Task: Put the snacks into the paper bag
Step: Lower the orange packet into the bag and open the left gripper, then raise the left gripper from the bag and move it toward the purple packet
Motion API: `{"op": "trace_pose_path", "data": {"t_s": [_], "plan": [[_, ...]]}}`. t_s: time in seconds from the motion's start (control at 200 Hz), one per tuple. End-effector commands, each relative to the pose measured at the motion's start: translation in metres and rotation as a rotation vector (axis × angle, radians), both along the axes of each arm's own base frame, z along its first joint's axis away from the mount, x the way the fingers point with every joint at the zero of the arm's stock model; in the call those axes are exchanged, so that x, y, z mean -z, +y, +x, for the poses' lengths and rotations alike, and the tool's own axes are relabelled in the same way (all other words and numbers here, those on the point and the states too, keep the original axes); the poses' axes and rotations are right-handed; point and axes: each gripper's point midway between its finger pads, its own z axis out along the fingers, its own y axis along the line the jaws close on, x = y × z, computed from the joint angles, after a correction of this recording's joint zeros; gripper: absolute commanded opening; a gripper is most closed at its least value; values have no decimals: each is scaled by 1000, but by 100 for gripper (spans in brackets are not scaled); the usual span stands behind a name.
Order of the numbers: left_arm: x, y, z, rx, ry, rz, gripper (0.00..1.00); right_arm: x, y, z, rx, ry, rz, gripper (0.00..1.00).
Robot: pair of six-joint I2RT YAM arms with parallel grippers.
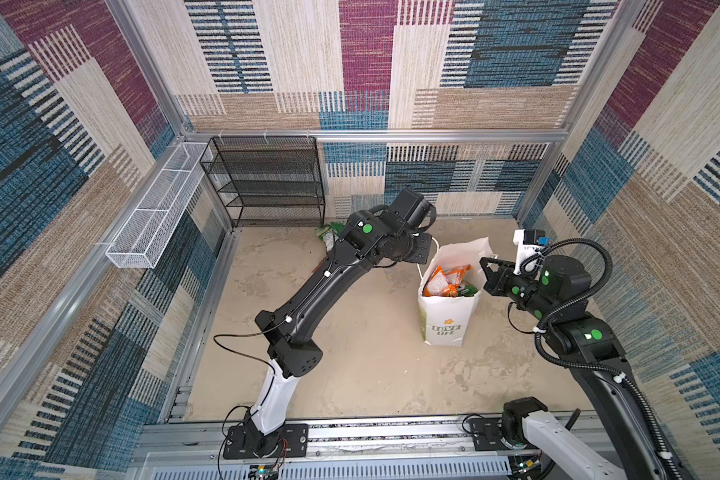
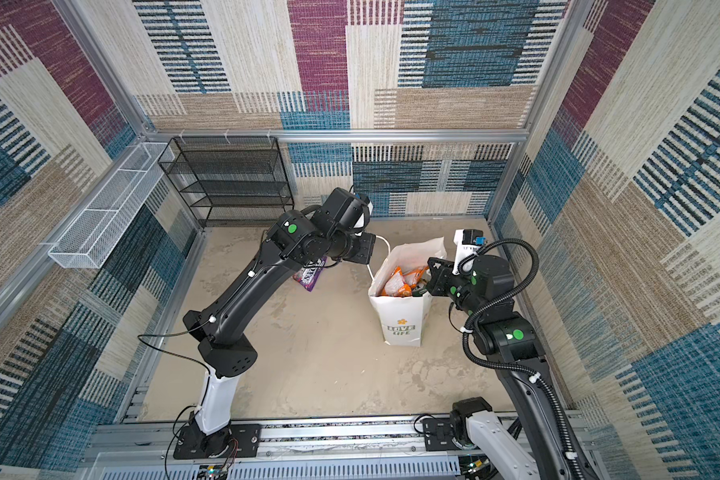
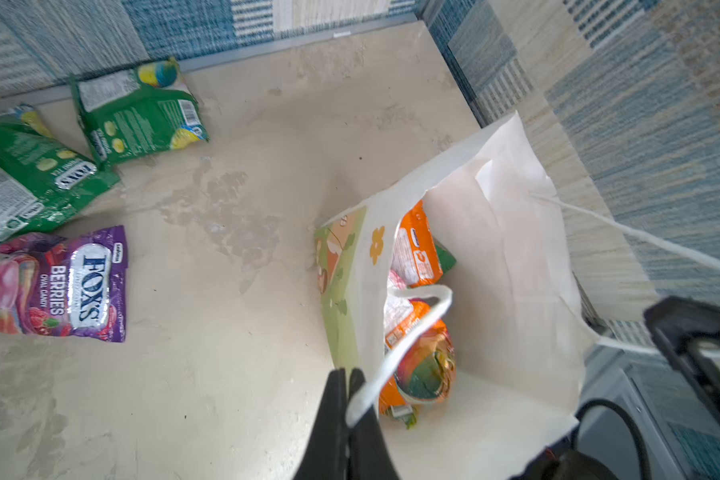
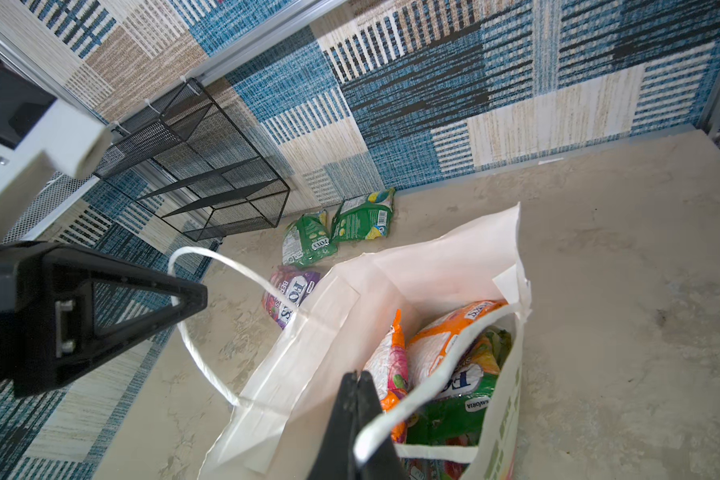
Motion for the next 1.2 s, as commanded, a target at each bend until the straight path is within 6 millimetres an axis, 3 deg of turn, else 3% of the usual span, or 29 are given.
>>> {"op": "trace_pose_path", "data": {"t_s": [0.0,0.17,0.31,0.461,0.636,0.741,0.841,1.002,1.062,1.127,1.192], "plan": [[-24,-5,-11,22,28,-111,0,-24,11,0,-67,-64,18,0],[-60,20,-27,-13,-33,-149,0,-48,30,3,-167,-66,56,0],[-69,27,-48,2,-42,-149,0,-61,37,3,-206,-71,86,0],[-52,29,-68,3,-19,-112,0,-60,41,-4,-236,-68,119,0],[-15,42,-73,-62,12,-79,0,-21,48,-10,-272,-1,157,0],[-8,48,-76,-77,7,-110,0,-11,45,-14,-261,13,148,0],[-12,54,-79,-82,-12,-135,22,-13,42,-17,-245,3,131,0],[-25,52,-87,-23,-32,-184,74,-11,40,-18,-241,6,116,0],[-30,47,-92,22,-38,-206,89,-9,40,-17,-239,11,116,0],[-35,44,-96,65,-45,-214,98,-7,40,-17,-239,10,115,0],[-38,44,-99,86,-49,-213,99,-5,40,-18,-239,14,113,0]]}}
